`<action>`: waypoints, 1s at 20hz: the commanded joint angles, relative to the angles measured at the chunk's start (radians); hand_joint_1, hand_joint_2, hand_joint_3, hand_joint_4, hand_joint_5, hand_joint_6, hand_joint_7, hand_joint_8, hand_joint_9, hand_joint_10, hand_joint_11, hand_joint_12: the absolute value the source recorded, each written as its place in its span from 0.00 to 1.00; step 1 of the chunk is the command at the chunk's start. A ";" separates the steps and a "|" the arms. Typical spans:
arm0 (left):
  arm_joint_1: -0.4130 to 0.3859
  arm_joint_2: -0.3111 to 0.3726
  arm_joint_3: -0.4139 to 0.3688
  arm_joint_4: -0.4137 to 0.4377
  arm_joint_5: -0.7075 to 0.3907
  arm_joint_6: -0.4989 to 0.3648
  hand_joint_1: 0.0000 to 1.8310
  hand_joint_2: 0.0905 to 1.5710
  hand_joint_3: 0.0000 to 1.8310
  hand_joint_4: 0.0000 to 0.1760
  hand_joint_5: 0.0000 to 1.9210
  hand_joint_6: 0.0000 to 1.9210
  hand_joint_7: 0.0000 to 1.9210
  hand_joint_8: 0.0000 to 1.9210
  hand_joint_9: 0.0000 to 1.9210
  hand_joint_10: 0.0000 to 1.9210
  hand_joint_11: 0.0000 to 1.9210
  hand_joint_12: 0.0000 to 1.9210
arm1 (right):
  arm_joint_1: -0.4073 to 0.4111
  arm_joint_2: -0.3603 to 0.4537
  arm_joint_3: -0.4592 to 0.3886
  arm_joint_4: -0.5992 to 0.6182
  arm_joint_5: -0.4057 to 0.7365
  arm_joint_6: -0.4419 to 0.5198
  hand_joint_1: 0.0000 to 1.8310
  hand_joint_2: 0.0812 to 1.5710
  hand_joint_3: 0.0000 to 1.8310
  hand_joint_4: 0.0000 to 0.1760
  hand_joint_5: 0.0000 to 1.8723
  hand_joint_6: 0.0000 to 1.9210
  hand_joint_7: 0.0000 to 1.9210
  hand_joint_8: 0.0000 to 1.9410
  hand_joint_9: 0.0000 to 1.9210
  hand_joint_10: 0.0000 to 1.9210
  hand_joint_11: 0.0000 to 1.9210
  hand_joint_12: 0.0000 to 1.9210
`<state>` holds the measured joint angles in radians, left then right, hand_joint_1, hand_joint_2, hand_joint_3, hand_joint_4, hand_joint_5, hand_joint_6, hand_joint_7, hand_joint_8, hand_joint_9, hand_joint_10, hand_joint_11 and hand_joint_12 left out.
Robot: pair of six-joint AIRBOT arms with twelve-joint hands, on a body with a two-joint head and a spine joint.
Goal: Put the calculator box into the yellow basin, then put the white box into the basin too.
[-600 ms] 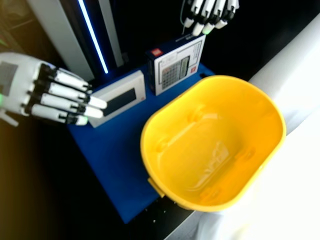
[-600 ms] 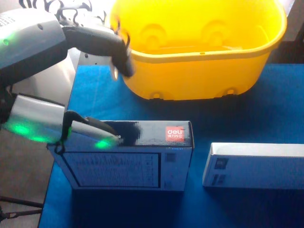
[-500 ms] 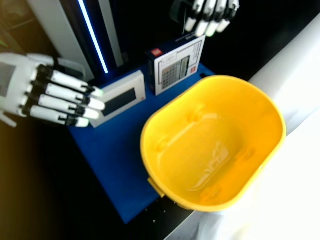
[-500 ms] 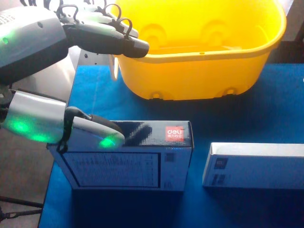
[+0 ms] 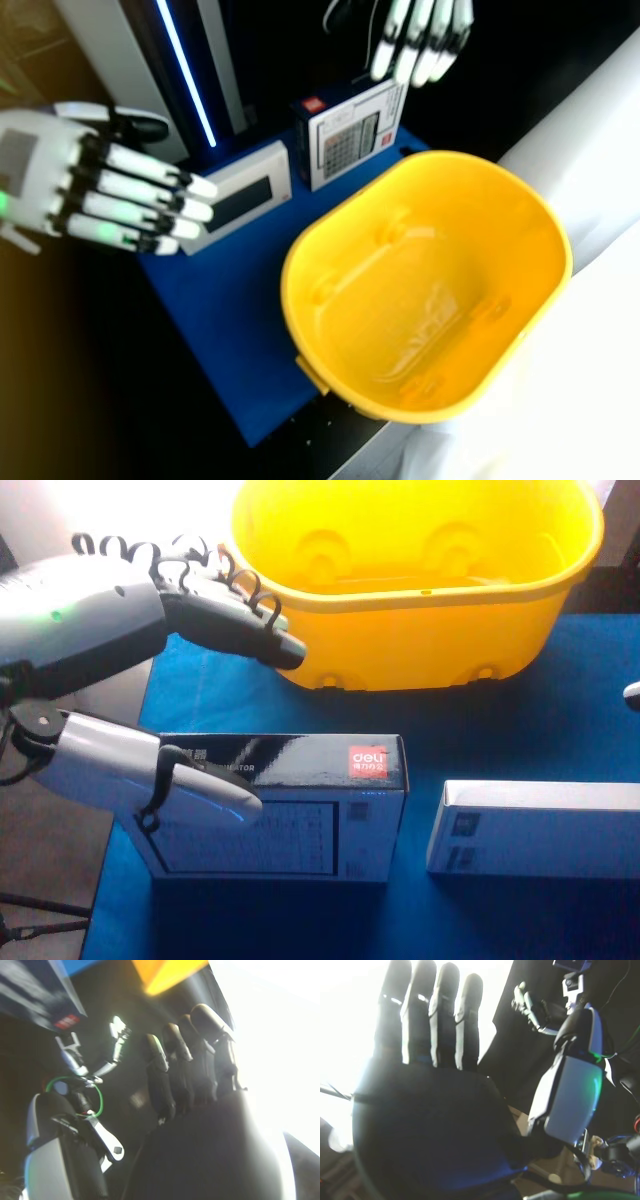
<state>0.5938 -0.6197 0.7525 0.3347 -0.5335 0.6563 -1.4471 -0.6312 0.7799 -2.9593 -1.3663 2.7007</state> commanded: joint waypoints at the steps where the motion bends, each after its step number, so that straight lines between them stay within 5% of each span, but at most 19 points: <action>1: 0.000 -0.007 0.002 -0.035 -0.105 0.004 0.37 0.52 0.00 0.00 0.31 0.00 0.23 0.01 0.15 0.20 0.00 0.64 | 0.004 -0.001 0.006 0.015 -0.117 0.011 0.37 0.43 0.00 0.00 0.31 0.03 0.31 0.02 0.23 0.14 0.01 0.64; 5: 0.044 -0.038 0.018 -0.082 -0.100 0.033 0.40 0.53 0.00 0.00 0.23 0.00 0.17 0.00 0.13 0.11 0.00 0.57 | 0.000 -0.029 0.018 0.028 -0.093 0.011 0.40 0.44 0.00 0.00 0.31 0.02 0.31 0.01 0.24 0.17 0.02 0.66; 9: 0.090 -0.072 0.041 -0.118 -0.087 0.036 0.38 0.54 0.00 0.00 0.23 0.00 0.18 0.00 0.15 0.05 0.00 0.52 | 0.001 -0.070 0.040 0.035 -0.044 0.011 0.37 0.47 0.00 0.00 0.32 0.00 0.32 0.02 0.18 0.36 0.05 0.69; 15: 0.133 -0.124 0.079 -0.153 -0.054 0.037 0.43 0.54 0.00 0.00 0.27 0.01 0.24 0.01 0.21 0.06 0.00 0.64 | 0.022 -0.126 0.061 0.027 0.008 0.011 0.36 0.44 0.00 0.00 0.31 0.00 0.32 0.02 0.13 0.44 0.00 0.74; 18: 0.155 -0.125 0.080 -0.169 -0.072 0.037 0.50 0.59 0.01 0.00 0.32 0.02 0.29 0.02 0.25 0.06 0.00 0.66 | 0.042 -0.126 0.061 0.008 0.008 0.011 0.50 0.56 0.01 0.00 0.38 0.03 0.35 0.03 0.17 0.39 0.00 0.74; 19: 0.156 -0.127 0.083 -0.170 -0.074 0.037 0.57 0.64 0.01 0.00 0.37 0.03 0.33 0.03 0.31 0.09 0.08 0.72 | 0.045 -0.126 0.061 0.007 0.008 0.011 0.60 0.62 0.01 0.00 0.44 0.05 0.40 0.06 0.23 0.39 0.04 0.75; 20: 0.156 -0.131 0.086 -0.172 -0.076 0.037 0.59 0.67 0.00 0.00 0.40 0.03 0.36 0.02 0.34 0.13 0.14 0.76 | 0.045 -0.126 0.062 0.007 0.008 0.011 0.63 0.70 0.00 0.00 0.48 0.45 0.44 0.08 0.28 0.40 0.13 0.75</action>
<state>0.7563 -0.7464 0.8387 0.1741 -0.4988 0.6956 -1.4117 -0.7582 0.8356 -2.9524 -1.2484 2.7007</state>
